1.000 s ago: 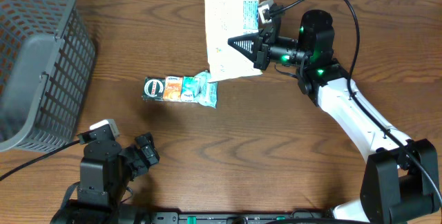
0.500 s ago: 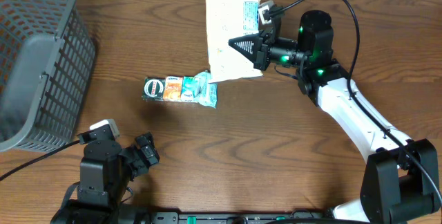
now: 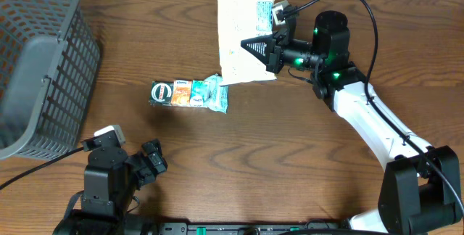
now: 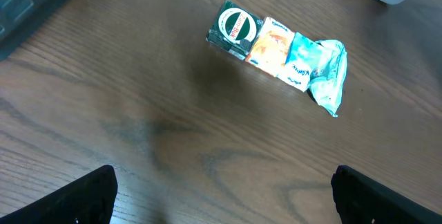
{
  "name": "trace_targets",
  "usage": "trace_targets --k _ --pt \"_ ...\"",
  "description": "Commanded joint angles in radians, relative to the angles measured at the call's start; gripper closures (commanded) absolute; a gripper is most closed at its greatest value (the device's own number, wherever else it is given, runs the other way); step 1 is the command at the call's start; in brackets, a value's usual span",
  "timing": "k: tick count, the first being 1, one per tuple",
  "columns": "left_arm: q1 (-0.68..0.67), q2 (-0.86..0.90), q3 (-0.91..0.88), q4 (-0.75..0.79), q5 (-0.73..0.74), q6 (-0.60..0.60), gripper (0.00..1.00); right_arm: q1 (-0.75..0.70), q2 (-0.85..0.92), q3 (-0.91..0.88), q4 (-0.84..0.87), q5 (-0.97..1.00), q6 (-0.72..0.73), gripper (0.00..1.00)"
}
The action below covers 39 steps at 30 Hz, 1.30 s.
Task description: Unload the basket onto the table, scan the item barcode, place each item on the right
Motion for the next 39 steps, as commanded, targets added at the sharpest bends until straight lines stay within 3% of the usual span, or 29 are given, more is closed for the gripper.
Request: trace_targets --k 1,27,39 --pt "0.002 -0.005 0.002 0.001 -0.003 0.002 0.02 0.008 -0.027 0.007 0.004 0.001 -0.017 0.99" --pt "0.002 -0.005 0.002 0.001 -0.003 0.002 0.02 0.008 -0.027 0.007 -0.004 0.001 -0.016 0.99" --pt "0.002 -0.005 0.002 0.001 -0.003 0.002 0.02 0.009 -0.027 0.007 -0.116 0.153 -0.016 0.98"
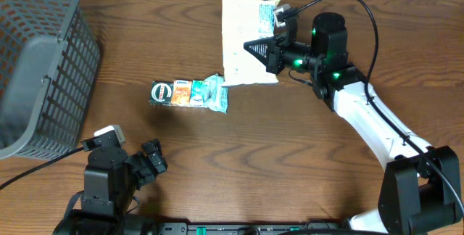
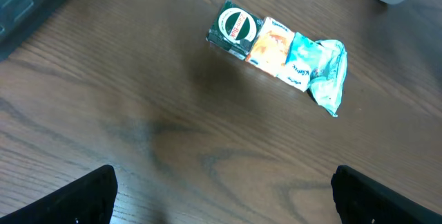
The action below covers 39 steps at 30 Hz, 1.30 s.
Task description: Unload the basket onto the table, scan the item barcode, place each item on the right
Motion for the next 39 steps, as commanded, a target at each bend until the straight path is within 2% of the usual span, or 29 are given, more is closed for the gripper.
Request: trace_targets --k 1,6,12,17,20,24,32,39 --pt "0.002 -0.005 0.002 0.001 -0.003 0.002 0.02 0.009 -0.027 0.006 -0.043 0.104 -0.011 0.99" --pt "0.002 -0.005 0.002 0.001 -0.003 0.002 0.02 0.009 -0.027 0.007 -0.172 0.248 -0.01 0.99" --pt "0.002 -0.005 0.002 0.001 -0.003 0.002 0.02 0.012 -0.027 0.068 -0.384 0.437 -0.107 0.99" --pt "0.002 -0.005 0.002 0.001 -0.003 0.002 0.02 0.054 -0.025 0.209 -0.658 0.777 -0.232 0.99" --pt "0.002 -0.005 0.002 0.001 -0.003 0.002 0.02 0.099 -0.017 0.266 -0.763 1.02 -0.277 0.98" --pt "0.002 -0.005 0.002 0.001 -0.003 0.002 0.02 0.163 0.013 0.267 -0.809 1.281 -0.305 0.99" --pt "0.002 -0.005 0.002 0.001 -0.003 0.002 0.02 0.236 0.198 0.267 -0.826 1.556 -0.305 0.99" --pt "0.002 -0.005 0.002 0.001 -0.003 0.002 0.03 0.286 0.274 0.267 -0.853 1.544 -0.299 0.99"
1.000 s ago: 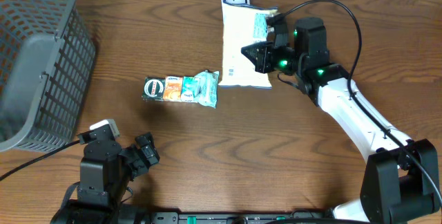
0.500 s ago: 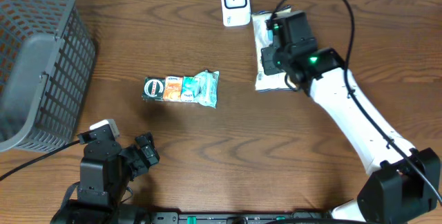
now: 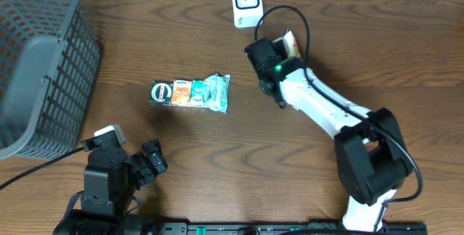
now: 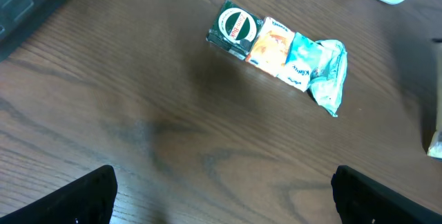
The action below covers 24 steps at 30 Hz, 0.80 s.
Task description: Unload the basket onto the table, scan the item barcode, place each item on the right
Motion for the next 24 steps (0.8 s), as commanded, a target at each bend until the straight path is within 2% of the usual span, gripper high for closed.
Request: trace_targets --k 1,4,6,8,11,13,16,18,24 --pt "0.002 -0.005 0.002 0.001 -0.003 0.002 0.02 0.049 -0.015 0.016 -0.001 0.04 -0.004 0.99" --pt "0.002 -0.005 0.002 0.001 -0.003 0.002 0.02 0.098 -0.02 0.019 -0.003 0.003 -0.004 0.98" --pt "0.002 -0.005 0.002 0.001 -0.003 0.002 0.03 0.133 -0.02 0.019 -0.003 -0.016 -0.005 0.7" --pt "0.002 -0.005 0.002 0.001 -0.003 0.002 0.02 0.163 -0.02 0.019 -0.002 -0.039 -0.004 0.65" --pt "0.002 -0.005 0.002 0.001 -0.003 0.002 0.02 0.197 -0.02 0.025 -0.003 -0.074 -0.005 0.36" --pt "0.002 -0.005 0.002 0.001 -0.003 0.002 0.03 0.214 -0.02 0.035 -0.005 -0.093 -0.004 0.22" --pt "0.002 -0.005 0.002 0.001 -0.003 0.002 0.02 0.225 -0.02 0.079 -0.038 -0.124 0.004 0.12" --pt "0.002 -0.005 0.002 0.001 -0.003 0.002 0.03 0.225 -0.02 0.142 -0.092 -0.191 0.007 0.09" --pt "0.002 -0.005 0.002 0.001 -0.003 0.002 0.02 0.212 -0.02 0.283 -0.179 -0.365 0.006 0.08"
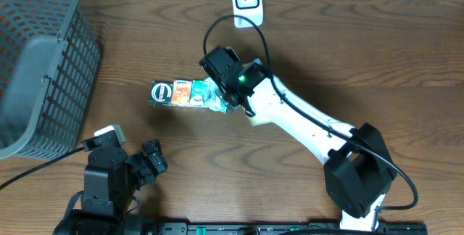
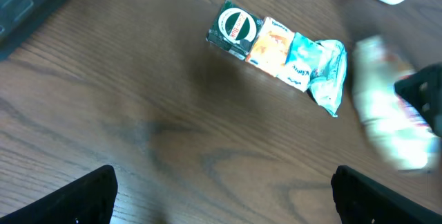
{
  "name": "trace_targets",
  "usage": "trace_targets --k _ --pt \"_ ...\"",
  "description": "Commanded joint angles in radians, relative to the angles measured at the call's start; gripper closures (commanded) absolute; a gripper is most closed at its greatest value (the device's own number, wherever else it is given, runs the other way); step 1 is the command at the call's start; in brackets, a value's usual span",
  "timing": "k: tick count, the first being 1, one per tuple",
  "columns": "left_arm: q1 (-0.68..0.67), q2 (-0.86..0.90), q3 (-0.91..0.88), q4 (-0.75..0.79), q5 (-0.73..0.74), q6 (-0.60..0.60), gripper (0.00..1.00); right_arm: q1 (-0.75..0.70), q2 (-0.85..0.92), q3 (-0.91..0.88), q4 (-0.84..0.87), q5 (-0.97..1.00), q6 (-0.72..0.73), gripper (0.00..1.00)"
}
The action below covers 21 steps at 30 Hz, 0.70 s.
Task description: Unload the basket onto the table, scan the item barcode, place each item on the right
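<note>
A white snack bag (image 2: 387, 110) shows blurred in the left wrist view, just right of the multicoloured pack (image 2: 276, 48). My right gripper (image 2: 423, 94) is shut on the bag. In the overhead view the right gripper (image 1: 230, 96) reaches over the right end of that pack (image 1: 190, 93), and the bag is mostly hidden under the arm. The white scanner stands at the table's back edge, and its corner shows as the scanner in the left wrist view. My left gripper (image 2: 222, 203) rests open near the front edge, holding nothing.
A grey mesh basket (image 1: 36, 61) fills the far left of the table. The right arm (image 1: 304, 122) stretches diagonally across the middle. The left arm's base (image 1: 105, 173) sits at the front left.
My right gripper has moved from just below the scanner to the right end of the multicoloured pack. The bag now shows in the left wrist view. The left arm has not moved.
My right gripper first held the white bag flat, face up, just in front of the scanner, and stayed there at the second moment. Then the arm had turned, with the bag seen edge-on near the scanner. Now the bag is beside the multicoloured pack.
</note>
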Motion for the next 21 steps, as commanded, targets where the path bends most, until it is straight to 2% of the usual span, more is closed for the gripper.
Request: trace_targets --k 1,9,18,21 --pt "0.002 -0.005 0.002 0.001 -0.002 0.002 0.02 -0.011 -0.022 0.087 -0.03 -0.128 0.008 0.08" --pt "0.002 -0.005 0.002 0.001 -0.002 0.002 0.02 -0.116 -0.021 0.135 -0.091 -0.14 0.008 0.07" --pt "0.002 -0.005 0.002 0.001 -0.002 0.002 0.02 -0.274 -0.019 0.113 -0.105 -0.43 0.008 0.06" --pt "0.002 -0.005 0.002 0.001 -0.002 0.002 0.02 -0.297 -0.019 0.094 -0.101 -0.445 0.008 0.11"
